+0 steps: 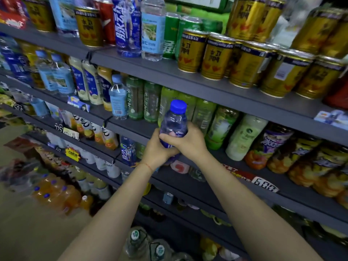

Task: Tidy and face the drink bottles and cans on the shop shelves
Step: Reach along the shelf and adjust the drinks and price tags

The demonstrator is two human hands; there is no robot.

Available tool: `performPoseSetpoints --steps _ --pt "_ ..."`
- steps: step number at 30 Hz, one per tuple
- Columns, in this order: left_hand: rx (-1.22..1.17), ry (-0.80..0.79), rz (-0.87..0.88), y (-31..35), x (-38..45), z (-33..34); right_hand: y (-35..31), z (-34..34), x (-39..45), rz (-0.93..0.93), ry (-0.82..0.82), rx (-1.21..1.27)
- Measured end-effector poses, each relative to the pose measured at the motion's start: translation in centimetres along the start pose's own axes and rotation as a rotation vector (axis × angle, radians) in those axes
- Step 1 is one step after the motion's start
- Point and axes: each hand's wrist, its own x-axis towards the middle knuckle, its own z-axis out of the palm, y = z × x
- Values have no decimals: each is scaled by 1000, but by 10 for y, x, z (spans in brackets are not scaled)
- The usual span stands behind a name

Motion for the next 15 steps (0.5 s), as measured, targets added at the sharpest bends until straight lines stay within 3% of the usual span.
performPoseSetpoints --steps 3,7,11,15 --pt "-5 -46 -14 22 -38 21 3 -31 -40 163 -4 176" --pt "27 -248 -52 54 -91 71 16 -99 -108 314 2 305" --pt "-18 -371 -67 84 -162 153 50 -187 -182 328 12 356" --pt "36 -471 11 110 -220 249 94 -279 -253 287 149 341"
